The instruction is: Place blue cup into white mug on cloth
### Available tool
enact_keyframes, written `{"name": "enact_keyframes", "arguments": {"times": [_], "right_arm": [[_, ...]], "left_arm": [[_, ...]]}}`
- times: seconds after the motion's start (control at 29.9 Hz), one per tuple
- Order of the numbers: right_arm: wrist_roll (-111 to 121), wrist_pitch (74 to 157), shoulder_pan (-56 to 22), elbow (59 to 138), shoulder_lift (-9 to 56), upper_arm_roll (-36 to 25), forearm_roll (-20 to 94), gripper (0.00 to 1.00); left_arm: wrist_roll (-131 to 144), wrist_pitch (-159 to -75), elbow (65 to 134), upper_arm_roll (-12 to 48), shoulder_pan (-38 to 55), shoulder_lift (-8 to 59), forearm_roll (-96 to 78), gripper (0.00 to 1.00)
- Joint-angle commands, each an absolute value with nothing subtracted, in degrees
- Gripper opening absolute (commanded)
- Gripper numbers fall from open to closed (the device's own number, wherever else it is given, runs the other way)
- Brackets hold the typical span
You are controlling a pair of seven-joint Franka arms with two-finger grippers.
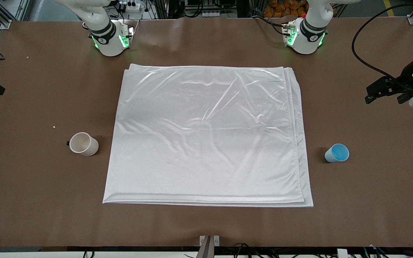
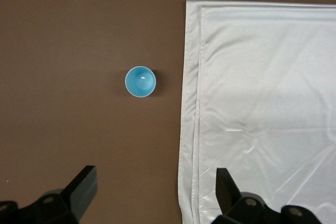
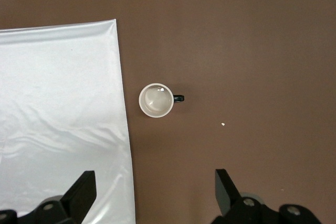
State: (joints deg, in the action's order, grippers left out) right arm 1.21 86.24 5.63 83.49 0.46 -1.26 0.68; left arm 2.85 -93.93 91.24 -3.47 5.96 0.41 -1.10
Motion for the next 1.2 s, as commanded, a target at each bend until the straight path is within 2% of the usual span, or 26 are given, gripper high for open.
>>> {"name": "enact_keyframes", "arguments": {"times": [0.0,0.57,0.9,1.17], "right_arm": [[1.1,86.3,6.4,83.6,0.4,-0.7,0.0,1.0],[1.1,88.1,6.3,85.5,0.3,-0.6,-1.5,1.0],[1.1,89.4,6.4,86.8,0.1,-0.6,-1.5,1.0],[1.2,89.5,6.5,87.1,0.2,-0.6,-1.5,1.0]], "left_arm": [[2.7,-92.5,90.0,-3.5,6.0,0.5,-1.2,1.0],[2.9,-92.3,90.1,-3.6,6.1,3.5,-0.7,1.0],[2.5,-92.5,90.0,-3.7,5.7,10.0,4.7,1.0],[2.5,-94.1,88.8,-4.8,5.6,18.0,6.4,1.0]]}}
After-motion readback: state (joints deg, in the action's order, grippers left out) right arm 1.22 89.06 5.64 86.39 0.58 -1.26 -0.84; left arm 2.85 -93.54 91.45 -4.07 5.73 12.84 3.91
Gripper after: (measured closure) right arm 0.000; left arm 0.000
